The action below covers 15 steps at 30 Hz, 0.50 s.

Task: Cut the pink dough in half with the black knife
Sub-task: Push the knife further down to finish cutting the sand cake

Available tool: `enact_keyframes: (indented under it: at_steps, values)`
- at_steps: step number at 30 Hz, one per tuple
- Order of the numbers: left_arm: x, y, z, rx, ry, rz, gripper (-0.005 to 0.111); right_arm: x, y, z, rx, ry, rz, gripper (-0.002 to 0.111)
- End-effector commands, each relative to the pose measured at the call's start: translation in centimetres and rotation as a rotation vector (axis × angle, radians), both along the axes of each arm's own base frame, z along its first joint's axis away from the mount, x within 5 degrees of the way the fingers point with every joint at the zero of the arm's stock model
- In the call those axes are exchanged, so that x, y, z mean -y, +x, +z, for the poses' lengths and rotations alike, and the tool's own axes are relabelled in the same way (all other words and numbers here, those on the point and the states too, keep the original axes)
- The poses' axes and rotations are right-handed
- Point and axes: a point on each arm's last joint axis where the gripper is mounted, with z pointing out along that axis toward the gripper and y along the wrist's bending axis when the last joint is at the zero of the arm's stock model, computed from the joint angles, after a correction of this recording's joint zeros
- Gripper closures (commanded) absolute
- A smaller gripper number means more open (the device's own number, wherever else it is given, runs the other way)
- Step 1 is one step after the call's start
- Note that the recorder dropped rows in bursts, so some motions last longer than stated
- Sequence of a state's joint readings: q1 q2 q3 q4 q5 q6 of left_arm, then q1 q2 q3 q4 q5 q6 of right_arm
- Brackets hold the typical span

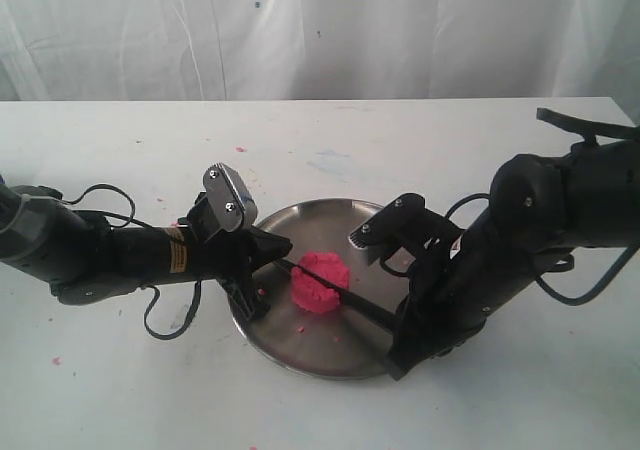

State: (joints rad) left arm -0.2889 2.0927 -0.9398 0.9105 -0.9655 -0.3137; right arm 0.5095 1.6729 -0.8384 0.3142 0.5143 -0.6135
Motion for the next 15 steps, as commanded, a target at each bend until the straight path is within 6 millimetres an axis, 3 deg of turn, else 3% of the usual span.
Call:
enact_keyframes:
  at_steps: [1,15]
  values:
    - [-0.10,-0.33,-0.80,-0.030,0.050,-0.010,0.107,-0.10,0.06,-0.35,0.002,0.001,0.002,0.108]
    - [-0.10,-0.33,-0.80,-0.030,0.050,-0.010,0.107,-0.13,0.20,-0.72,0.002,-0.004,0.002,0.108]
